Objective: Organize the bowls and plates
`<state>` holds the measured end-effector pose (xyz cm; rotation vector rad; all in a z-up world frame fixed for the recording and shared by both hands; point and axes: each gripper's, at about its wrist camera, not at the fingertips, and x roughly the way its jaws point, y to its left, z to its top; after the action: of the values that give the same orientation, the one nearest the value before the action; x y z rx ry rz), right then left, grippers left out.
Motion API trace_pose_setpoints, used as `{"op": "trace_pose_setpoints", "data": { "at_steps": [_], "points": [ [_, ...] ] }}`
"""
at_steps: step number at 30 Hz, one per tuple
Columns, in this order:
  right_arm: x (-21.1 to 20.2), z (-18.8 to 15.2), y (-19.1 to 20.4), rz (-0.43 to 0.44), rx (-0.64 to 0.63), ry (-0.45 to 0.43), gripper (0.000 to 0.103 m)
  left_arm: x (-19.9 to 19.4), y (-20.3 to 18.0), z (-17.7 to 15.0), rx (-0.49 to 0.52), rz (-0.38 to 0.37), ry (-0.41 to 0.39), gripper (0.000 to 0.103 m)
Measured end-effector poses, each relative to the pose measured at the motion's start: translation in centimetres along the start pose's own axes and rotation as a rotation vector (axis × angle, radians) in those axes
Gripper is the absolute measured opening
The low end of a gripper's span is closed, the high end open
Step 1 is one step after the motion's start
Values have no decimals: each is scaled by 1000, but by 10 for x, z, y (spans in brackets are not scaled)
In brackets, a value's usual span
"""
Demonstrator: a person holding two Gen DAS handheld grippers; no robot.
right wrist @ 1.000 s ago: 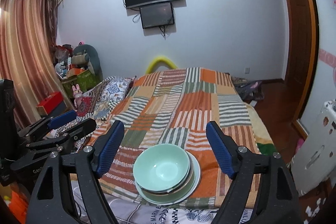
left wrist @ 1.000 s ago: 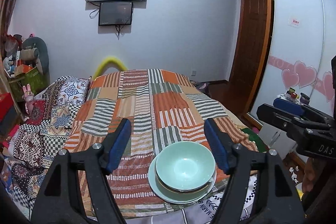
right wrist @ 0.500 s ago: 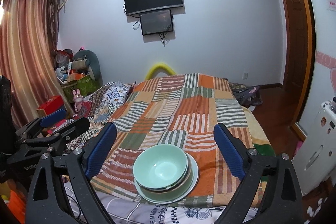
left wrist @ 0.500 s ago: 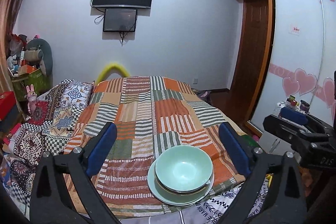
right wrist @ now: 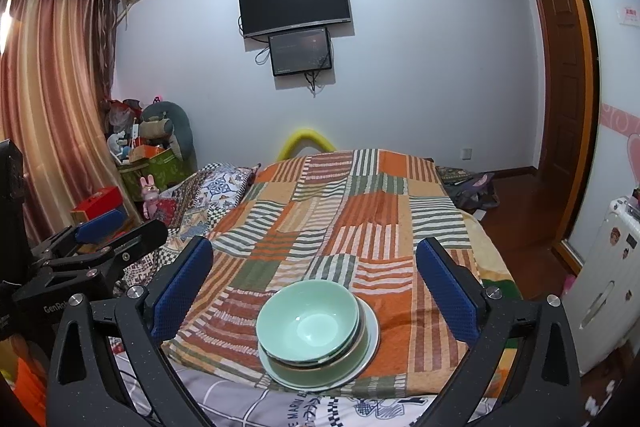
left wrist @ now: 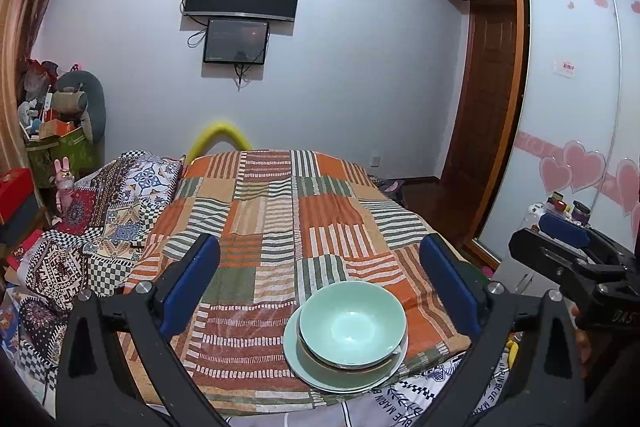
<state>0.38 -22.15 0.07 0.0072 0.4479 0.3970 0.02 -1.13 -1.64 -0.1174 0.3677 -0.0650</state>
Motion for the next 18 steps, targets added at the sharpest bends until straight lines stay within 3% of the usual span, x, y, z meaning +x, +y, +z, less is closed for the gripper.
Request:
{"op": "trace_pose_setpoints", "data": {
  "at_steps": [18],
  "points": [
    [0, 1, 2, 1, -3, 1, 102, -2, -4, -1, 20, 7, -14, 102]
  ]
}}
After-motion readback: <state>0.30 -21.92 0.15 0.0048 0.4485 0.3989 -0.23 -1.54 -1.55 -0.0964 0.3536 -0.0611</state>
